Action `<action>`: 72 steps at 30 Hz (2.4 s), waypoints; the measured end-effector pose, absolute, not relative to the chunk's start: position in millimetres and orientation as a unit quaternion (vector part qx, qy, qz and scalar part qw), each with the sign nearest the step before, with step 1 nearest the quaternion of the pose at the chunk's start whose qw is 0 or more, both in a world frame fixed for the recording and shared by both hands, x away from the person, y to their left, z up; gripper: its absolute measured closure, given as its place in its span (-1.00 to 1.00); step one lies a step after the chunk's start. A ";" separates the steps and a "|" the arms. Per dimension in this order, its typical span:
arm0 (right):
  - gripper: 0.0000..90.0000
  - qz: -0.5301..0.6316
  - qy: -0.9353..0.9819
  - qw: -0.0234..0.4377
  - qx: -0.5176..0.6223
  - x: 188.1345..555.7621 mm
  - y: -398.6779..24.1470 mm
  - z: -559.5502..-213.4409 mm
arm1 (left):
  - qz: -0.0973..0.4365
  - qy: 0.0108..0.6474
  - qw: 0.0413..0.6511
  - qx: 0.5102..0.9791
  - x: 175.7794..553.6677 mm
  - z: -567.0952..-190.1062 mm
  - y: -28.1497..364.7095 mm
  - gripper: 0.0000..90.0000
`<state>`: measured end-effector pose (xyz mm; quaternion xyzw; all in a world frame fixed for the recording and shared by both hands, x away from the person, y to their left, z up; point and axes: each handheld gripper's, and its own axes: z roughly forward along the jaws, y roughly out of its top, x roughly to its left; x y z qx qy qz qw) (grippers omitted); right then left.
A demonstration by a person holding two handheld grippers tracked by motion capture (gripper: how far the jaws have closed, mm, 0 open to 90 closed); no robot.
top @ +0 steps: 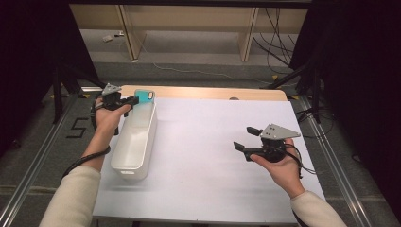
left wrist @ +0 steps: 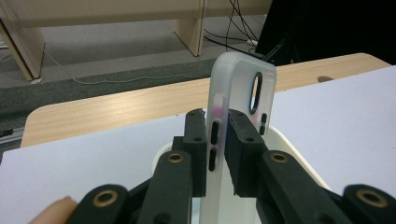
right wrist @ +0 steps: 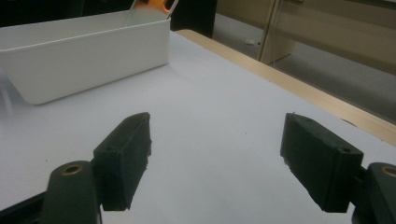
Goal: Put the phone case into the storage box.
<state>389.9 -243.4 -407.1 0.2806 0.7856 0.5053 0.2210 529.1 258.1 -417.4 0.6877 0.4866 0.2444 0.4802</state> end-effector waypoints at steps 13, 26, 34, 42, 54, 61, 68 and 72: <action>-0.43 0.509 0.781 0.225 0.282 390.3 -242.0 -408.5 | 0.261 0.495 0.462 0.688 531.0 -416.5 255.9 0.56; -0.43 0.505 0.786 0.220 0.281 389.9 -243.0 -407.4 | 0.303 0.510 0.444 0.671 528.9 -405.3 257.4 0.07; -0.43 0.510 0.781 0.226 0.282 390.7 -242.4 -408.6 | 0.296 0.512 0.456 0.665 522.8 -401.6 257.6 -0.06; -0.44 0.507 0.783 0.223 0.282 390.3 -244.1 -406.9 | 0.282 0.518 0.467 0.659 513.8 -396.3 259.0 -0.43; -0.44 0.506 0.784 0.224 0.282 390.5 -244.8 -406.0 | 0.278 0.519 0.466 0.661 491.3 -389.8 261.2 -0.91; -0.44 0.506 0.784 0.223 0.282 390.4 -244.3 -406.3 | 0.281 0.507 0.477 0.661 476.7 -386.1 257.8 -0.95; -0.44 0.506 0.784 0.221 0.283 390.2 -244.5 -406.2 | 0.279 0.492 0.485 0.667 463.6 -383.7 250.1 -0.96; -0.44 0.507 0.784 0.217 0.285 389.7 -244.3 -406.0 | 0.274 0.483 0.488 0.673 455.2 -384.2 244.4 -0.96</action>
